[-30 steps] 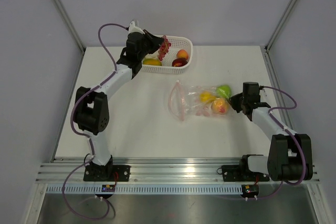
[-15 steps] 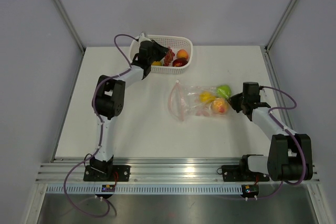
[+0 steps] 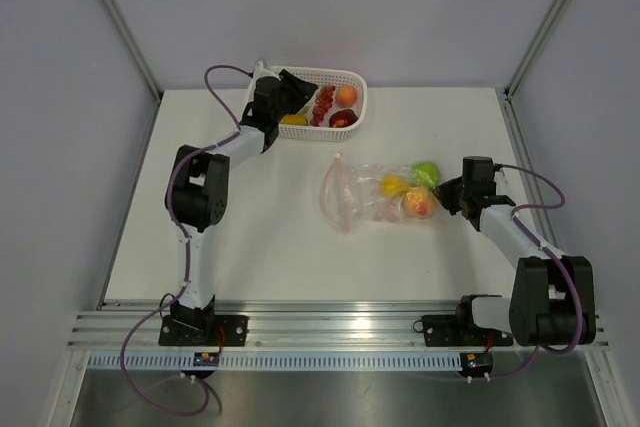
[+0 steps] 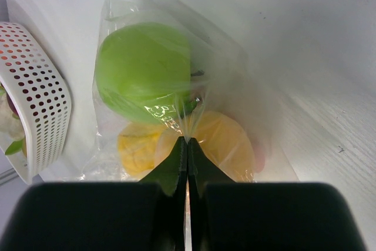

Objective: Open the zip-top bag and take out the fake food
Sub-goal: Place the fake fruit in the bin, then pick up the fake fruit from the zipper food storage bag.

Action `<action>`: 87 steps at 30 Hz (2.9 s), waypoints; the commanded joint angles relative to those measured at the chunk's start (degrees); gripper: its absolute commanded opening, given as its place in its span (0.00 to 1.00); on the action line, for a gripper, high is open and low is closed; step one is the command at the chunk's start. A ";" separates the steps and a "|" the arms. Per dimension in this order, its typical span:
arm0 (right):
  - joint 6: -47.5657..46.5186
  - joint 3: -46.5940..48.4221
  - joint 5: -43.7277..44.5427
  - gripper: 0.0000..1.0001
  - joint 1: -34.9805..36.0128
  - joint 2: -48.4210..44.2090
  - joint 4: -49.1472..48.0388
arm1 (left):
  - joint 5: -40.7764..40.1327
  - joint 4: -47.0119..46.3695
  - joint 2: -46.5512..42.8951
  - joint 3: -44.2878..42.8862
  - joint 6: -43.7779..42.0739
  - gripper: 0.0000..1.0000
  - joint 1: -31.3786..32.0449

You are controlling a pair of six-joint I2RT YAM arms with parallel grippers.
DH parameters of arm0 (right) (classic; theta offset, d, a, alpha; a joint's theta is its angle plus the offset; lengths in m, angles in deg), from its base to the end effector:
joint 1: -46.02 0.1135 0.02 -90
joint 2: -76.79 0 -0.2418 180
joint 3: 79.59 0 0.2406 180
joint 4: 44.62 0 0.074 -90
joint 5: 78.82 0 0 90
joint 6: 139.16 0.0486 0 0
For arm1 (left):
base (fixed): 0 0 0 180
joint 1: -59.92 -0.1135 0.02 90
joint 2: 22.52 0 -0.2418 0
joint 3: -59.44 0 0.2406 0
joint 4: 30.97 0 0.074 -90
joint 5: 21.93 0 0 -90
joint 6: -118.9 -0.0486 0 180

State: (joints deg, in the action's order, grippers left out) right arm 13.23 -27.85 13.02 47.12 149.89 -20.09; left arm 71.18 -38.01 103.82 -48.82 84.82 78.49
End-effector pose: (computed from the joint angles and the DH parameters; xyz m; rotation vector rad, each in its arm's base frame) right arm 0.2591 0.0034 0.1692 1.2508 2.0802 0.4842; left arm 0.4848 -0.1656 0.2101 -0.5596 1.7863 -0.9735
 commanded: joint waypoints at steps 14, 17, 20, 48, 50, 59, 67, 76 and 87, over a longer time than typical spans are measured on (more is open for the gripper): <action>0.28 0.67 -0.97 0.00 -0.14 -2.08 -1.21 | 4.97 -0.50 -30.34 28.59 4.28 0.39 2.96; 0.10 0.58 -0.88 0.00 -0.22 -2.08 -1.21 | 6.80 -4.60 -34.57 37.37 7.35 0.39 4.81; 0.10 0.41 -0.79 0.00 -0.14 -2.08 -1.39 | 9.62 -7.79 -36.60 44.50 9.20 0.35 5.16; 0.80 -1.26 -3.78 0.00 -0.05 -2.70 -4.46 | 22.45 -17.64 -26.86 52.60 10.25 0.29 11.05; 0.28 -0.91 -3.61 0.00 0.39 -2.52 -4.20 | 25.34 -16.42 -24.75 49.97 9.91 0.30 11.05; 0.10 -0.21 -2.20 0.00 4.34 -2.00 -4.81 | 24.84 -11.67 -21.93 46.89 7.01 0.32 11.40; -0.08 1.28 0.79 0.00 9.88 -0.33 -4.99 | 26.33 -10.96 -19.73 45.04 6.22 0.36 11.75; -0.07 3.13 2.11 0.00 15.15 3.10 -5.69 | 26.86 -11.40 -18.15 44.51 6.75 0.37 12.11; -4.82 5.77 3.60 0.19 15.95 1.96 -3.23 | 26.07 -11.30 -19.20 44.86 5.69 0.38 12.11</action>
State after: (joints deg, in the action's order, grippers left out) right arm 11.31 -24.82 14.14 62.42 153.69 -23.70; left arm 96.34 -46.79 85.35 -3.10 91.49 90.32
